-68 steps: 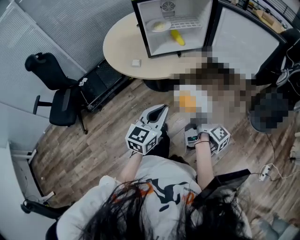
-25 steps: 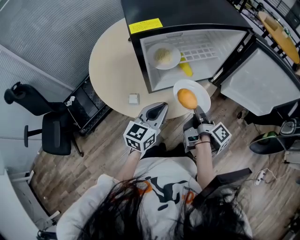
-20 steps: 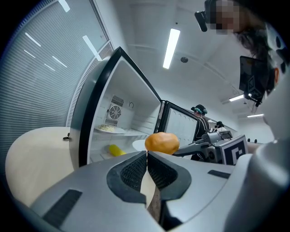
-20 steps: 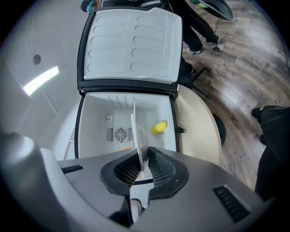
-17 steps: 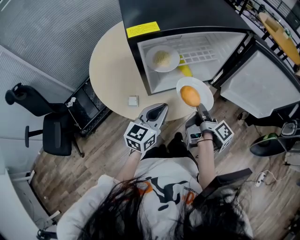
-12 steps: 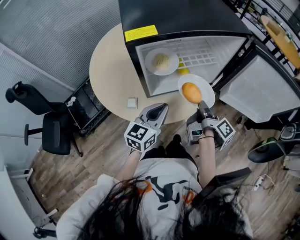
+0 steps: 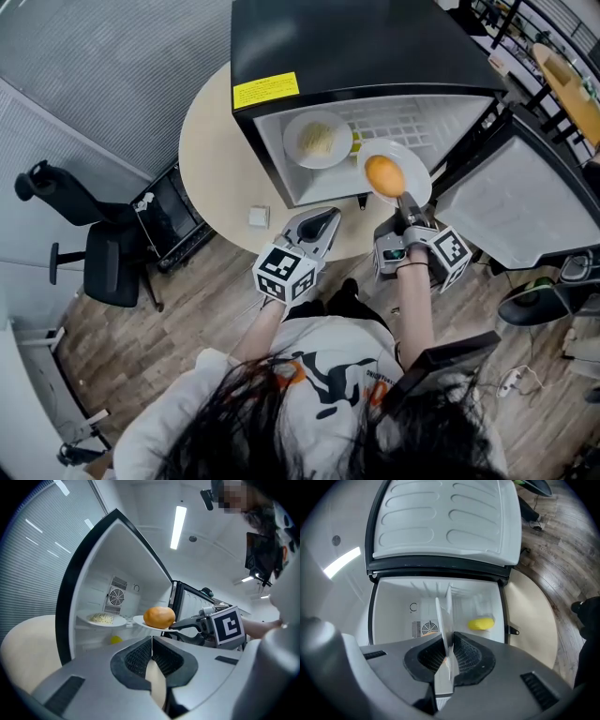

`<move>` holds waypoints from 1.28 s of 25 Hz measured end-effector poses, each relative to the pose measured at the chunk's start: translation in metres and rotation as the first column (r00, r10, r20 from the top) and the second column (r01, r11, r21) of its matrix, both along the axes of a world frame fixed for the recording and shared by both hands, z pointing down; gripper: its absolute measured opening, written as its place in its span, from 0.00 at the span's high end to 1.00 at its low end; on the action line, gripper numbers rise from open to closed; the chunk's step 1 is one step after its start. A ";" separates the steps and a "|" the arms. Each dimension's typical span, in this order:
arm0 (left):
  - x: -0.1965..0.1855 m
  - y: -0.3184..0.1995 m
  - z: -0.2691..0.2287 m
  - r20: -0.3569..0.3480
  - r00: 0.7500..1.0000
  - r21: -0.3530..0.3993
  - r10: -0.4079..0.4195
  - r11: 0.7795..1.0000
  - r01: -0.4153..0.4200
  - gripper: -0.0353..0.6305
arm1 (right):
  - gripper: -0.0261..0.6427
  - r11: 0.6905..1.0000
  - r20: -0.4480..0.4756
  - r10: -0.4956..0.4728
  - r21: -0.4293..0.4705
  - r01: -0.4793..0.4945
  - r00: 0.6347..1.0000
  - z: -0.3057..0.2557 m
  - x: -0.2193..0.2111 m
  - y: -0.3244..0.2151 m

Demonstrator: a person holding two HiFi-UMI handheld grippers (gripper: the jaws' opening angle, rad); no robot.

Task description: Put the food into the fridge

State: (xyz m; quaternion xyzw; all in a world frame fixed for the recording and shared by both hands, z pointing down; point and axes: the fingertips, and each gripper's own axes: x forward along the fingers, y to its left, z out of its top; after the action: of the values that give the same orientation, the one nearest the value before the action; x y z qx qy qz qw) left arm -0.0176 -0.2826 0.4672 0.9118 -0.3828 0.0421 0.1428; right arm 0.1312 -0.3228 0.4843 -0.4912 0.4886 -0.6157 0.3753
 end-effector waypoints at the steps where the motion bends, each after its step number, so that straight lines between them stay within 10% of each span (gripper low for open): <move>1: 0.002 -0.003 0.001 0.003 1.000 0.000 -0.002 1.000 0.002 0.93 | 0.91 1.000 0.000 -0.002 0.001 0.002 1.000 0.000 0.002 -0.006; 32: 0.005 -0.060 0.006 0.041 0.998 0.002 -0.051 0.999 0.051 0.93 | 0.90 1.000 0.032 -0.010 0.014 0.009 0.999 0.000 0.000 -0.120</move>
State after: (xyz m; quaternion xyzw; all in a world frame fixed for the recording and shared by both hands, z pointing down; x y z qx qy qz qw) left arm -0.0128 -0.3423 0.4736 0.9007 -0.4089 0.0566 0.1354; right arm 0.1316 -0.4425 0.4841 -0.4763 0.4890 -0.6221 0.3834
